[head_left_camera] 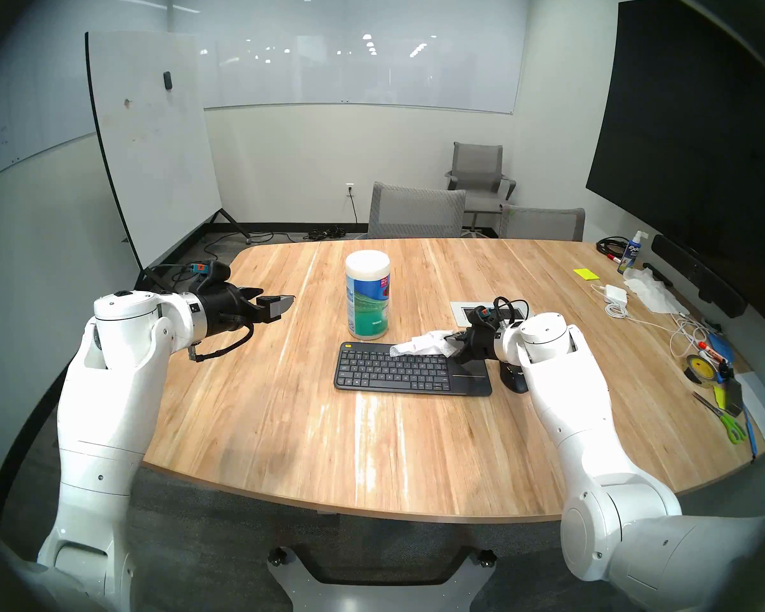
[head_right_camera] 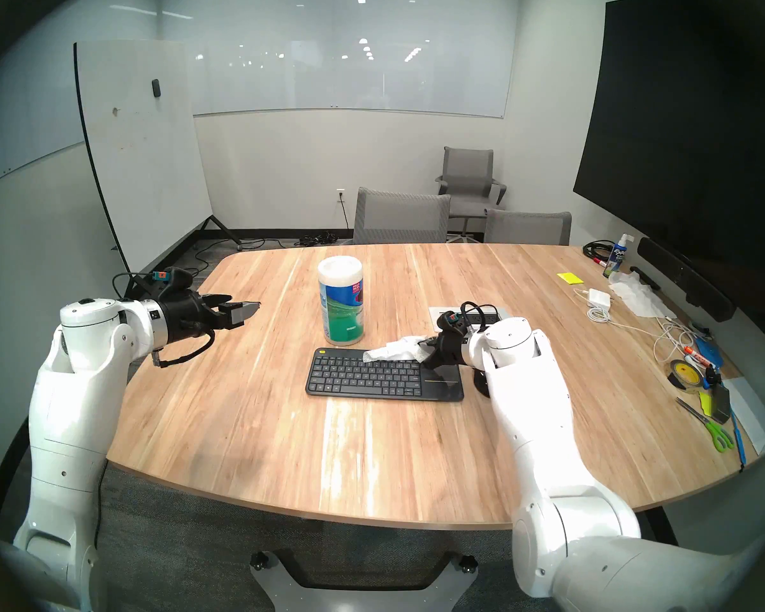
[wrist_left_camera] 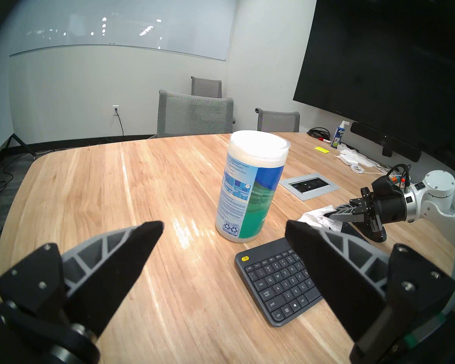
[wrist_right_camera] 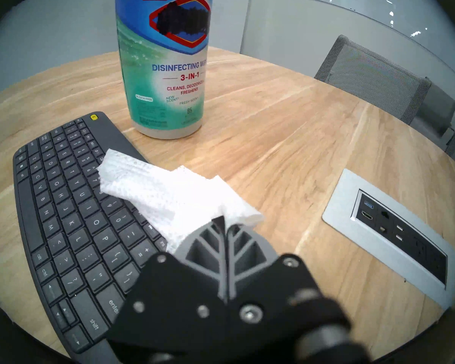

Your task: Wipe the keyboards and mice with a disinfecting wipe, then set the wipe down

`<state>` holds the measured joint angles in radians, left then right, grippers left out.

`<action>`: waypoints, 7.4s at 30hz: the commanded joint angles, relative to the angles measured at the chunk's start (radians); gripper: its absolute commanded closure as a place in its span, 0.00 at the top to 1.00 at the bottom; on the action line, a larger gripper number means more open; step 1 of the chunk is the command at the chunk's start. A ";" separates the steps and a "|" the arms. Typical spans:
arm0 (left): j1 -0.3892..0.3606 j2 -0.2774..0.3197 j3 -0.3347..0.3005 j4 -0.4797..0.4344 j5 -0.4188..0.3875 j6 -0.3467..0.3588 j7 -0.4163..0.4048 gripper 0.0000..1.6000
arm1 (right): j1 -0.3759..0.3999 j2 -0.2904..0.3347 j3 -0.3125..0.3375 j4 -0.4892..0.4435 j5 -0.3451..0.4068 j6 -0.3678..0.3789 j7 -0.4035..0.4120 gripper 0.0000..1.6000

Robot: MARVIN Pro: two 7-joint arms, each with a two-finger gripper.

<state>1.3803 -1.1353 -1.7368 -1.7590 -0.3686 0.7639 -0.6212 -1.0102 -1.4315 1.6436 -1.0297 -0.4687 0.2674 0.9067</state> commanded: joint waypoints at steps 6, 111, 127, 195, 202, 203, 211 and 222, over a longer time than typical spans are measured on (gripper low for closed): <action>-0.013 -0.002 -0.003 -0.024 -0.002 -0.004 0.001 1.00 | 0.045 0.030 0.010 0.010 0.006 -0.031 0.034 0.00; -0.013 -0.002 -0.003 -0.024 -0.002 -0.004 0.001 1.00 | -0.029 0.272 0.201 -0.016 0.064 -0.225 0.504 0.00; -0.013 -0.002 -0.003 -0.025 -0.002 -0.004 0.002 1.00 | -0.167 0.261 0.236 -0.180 0.093 -0.218 0.577 0.00; -0.013 -0.002 -0.003 -0.025 -0.002 -0.004 0.002 1.00 | -0.288 0.063 0.083 -0.363 0.053 -0.159 0.372 0.00; -0.013 -0.002 -0.003 -0.025 -0.002 -0.004 0.002 1.00 | -0.299 0.056 0.067 -0.377 0.061 -0.157 0.393 0.00; -0.013 -0.002 -0.003 -0.025 -0.002 -0.004 0.002 1.00 | -0.302 0.055 0.063 -0.382 0.060 -0.157 0.395 0.00; -0.013 -0.002 -0.003 -0.025 -0.002 -0.004 0.002 1.00 | -0.320 0.038 0.040 -0.405 0.042 -0.152 0.390 0.00; -0.013 -0.002 -0.003 -0.024 -0.002 -0.004 0.001 1.00 | -0.305 -0.006 0.020 -0.444 0.013 -0.118 0.331 0.00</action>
<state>1.3803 -1.1354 -1.7368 -1.7590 -0.3687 0.7638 -0.6210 -1.3281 -1.4075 1.6636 -1.4238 -0.4568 0.1387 1.2685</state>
